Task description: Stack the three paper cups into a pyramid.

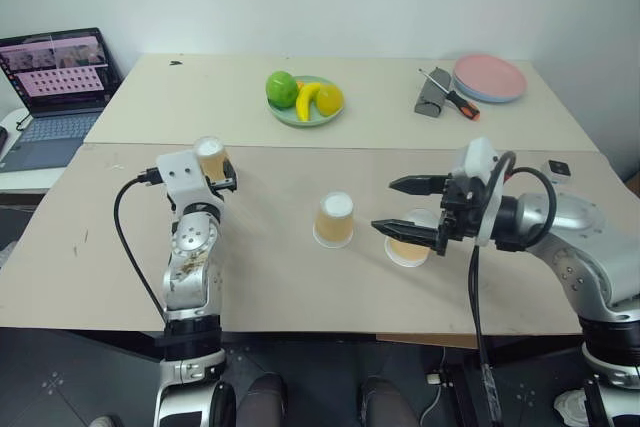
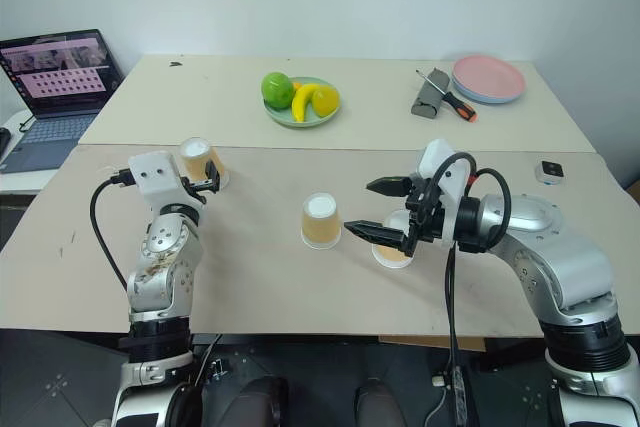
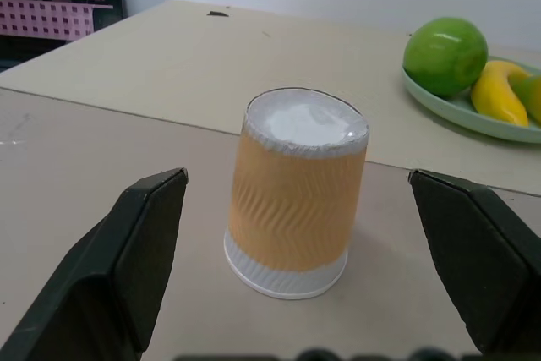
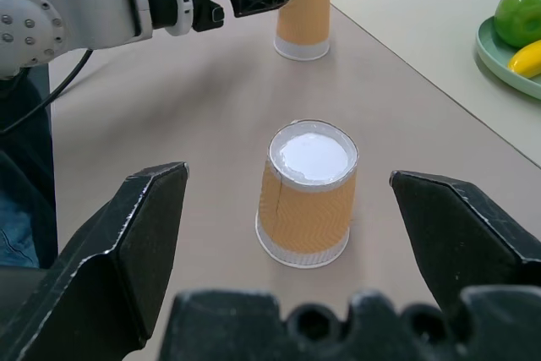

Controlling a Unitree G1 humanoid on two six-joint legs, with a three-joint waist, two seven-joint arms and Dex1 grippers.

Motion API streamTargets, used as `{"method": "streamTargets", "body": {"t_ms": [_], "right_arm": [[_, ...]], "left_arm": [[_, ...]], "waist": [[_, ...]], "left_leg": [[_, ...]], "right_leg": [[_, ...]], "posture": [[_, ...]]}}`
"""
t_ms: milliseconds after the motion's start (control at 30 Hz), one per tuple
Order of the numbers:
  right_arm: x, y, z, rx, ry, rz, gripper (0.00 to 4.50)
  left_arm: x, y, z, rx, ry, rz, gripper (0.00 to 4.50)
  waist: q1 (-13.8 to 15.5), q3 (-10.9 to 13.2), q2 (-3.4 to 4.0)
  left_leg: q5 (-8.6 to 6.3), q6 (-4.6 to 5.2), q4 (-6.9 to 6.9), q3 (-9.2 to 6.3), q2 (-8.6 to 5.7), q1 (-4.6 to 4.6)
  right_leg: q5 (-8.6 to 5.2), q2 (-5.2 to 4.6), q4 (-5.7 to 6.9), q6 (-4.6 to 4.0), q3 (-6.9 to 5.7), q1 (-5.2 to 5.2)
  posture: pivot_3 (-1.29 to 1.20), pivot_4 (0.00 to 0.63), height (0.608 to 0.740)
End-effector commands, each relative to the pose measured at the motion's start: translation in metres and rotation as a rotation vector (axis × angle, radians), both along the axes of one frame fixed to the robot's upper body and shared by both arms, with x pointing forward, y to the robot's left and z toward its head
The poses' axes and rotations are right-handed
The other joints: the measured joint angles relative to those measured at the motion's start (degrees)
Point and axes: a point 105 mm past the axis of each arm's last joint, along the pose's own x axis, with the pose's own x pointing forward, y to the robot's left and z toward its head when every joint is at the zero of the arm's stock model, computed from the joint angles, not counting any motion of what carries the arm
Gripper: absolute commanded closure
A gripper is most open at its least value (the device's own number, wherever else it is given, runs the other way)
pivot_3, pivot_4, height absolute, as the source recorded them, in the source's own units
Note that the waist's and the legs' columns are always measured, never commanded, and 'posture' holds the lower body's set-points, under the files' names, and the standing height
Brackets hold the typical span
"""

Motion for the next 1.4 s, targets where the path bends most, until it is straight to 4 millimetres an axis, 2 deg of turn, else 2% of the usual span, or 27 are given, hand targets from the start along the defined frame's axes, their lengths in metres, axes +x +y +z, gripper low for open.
{"method": "streamTargets", "body": {"t_ms": [33,267,767,1100,1233,1300,1400], "right_arm": [[-0.006,0.001,0.010,0.017,-0.049,0.006,0.00],[-0.008,0.001,0.010,0.023,-0.049,-0.003,0.00],[-0.008,0.001,0.008,0.032,-0.050,-0.021,0.00],[-0.008,-0.001,0.008,0.029,-0.054,-0.034,0.00],[-0.008,-0.002,0.008,0.026,-0.054,-0.041,0.00],[-0.007,-0.003,0.007,0.024,-0.052,-0.045,0.00],[-0.007,-0.003,0.006,0.024,-0.049,-0.045,0.00]], "left_arm": [[0.007,-0.003,0.017,0.022,-0.066,-0.024,0.02],[0.019,-0.004,0.015,0.023,-0.044,-0.050,0.02],[0.054,0.022,0.013,0.042,0.017,-0.023,0.02],[0.063,0.012,0.012,0.054,0.016,-0.061,0.02],[0.064,0.011,0.012,0.058,0.011,-0.062,1.08],[0.064,0.012,0.014,0.073,0.001,-0.063,1.91],[0.063,0.015,0.018,0.105,-0.007,-0.067,2.00]], "waist": [[0.0,0.0,0.00],[0.0,0.0,0.00],[-0.1,0.0,0.00],[-0.1,0.0,0.00],[-0.1,0.0,0.00],[-0.1,0.0,0.00],[-0.1,0.0,-0.01]], "left_leg": [[0.00,0.00,0.00,0.00,0.00,0.00],[0.00,0.00,-0.01,-0.01,0.00,-0.02],[0.00,0.00,-0.01,-0.02,-0.01,-0.02],[0.00,0.00,-0.02,-0.02,-0.01,-0.03],[0.00,0.00,-0.02,-0.01,-0.01,-0.03],[0.00,0.00,-0.02,-0.02,-0.01,-0.03],[0.00,0.00,-0.02,-0.01,-0.01,-0.03]], "right_leg": [[0.00,0.00,-0.01,0.00,0.00,0.00],[0.00,0.00,-0.01,0.00,-0.01,-0.01],[0.00,0.00,0.00,0.00,-0.03,-0.03],[0.00,-0.01,0.01,0.00,-0.03,-0.04],[0.00,-0.02,0.02,0.01,-0.03,-0.04],[0.00,-0.02,0.02,0.01,-0.03,-0.04],[0.00,-0.01,0.02,0.01,-0.03,-0.04]], "posture": [[0.00,0.150,0.740],[0.00,0.150,0.740],[0.00,0.150,0.740],[0.00,0.150,0.740],[0.00,0.150,0.740],[0.00,0.150,0.740],[0.00,0.150,0.740]]}}
